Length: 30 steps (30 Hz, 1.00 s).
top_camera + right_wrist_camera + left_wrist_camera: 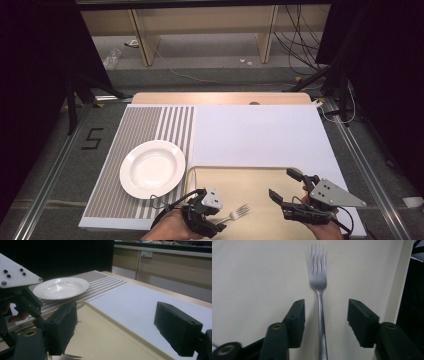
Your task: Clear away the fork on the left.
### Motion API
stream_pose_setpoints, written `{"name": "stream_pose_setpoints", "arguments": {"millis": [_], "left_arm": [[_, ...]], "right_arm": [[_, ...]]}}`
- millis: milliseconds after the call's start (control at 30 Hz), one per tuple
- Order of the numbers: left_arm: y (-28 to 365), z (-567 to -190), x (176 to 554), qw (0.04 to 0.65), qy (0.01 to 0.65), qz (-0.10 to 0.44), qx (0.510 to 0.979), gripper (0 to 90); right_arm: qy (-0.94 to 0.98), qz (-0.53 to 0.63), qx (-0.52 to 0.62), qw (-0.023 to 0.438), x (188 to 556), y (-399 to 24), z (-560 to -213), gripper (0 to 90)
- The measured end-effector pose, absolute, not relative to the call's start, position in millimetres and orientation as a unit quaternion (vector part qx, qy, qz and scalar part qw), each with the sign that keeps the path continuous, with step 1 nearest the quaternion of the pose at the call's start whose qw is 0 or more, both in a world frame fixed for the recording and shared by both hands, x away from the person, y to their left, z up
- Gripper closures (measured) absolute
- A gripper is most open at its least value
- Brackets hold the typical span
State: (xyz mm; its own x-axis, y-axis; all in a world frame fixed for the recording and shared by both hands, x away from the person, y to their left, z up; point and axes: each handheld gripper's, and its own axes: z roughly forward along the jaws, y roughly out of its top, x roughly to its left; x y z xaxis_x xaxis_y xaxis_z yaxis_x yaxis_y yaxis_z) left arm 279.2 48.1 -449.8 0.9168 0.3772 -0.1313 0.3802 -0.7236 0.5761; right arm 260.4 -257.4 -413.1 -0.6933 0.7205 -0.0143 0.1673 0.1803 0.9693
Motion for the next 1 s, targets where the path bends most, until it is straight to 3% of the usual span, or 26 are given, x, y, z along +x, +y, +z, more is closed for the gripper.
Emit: {"name": "stream_pose_setpoints", "arguments": {"millis": [233, 533, 1000], "left_arm": [[37, -455, 279, 0.306, 0.182, 0.002, 0.934, 71.1], [25, -461, 278, 0.287, 0.159, 0.006, 0.945, 86.0], [21, -469, 282, 0.271, 0.165, 0.011, 0.948, 89.1]], "right_arm": [[0.728, 0.563, 0.305, 0.245, 261, -257, -413, 19.6], [0.728, 0.563, 0.306, 0.244, 261, -257, -413, 19.7], [0.727, 0.564, 0.306, 0.244, 261, -257, -413, 19.8]]}}
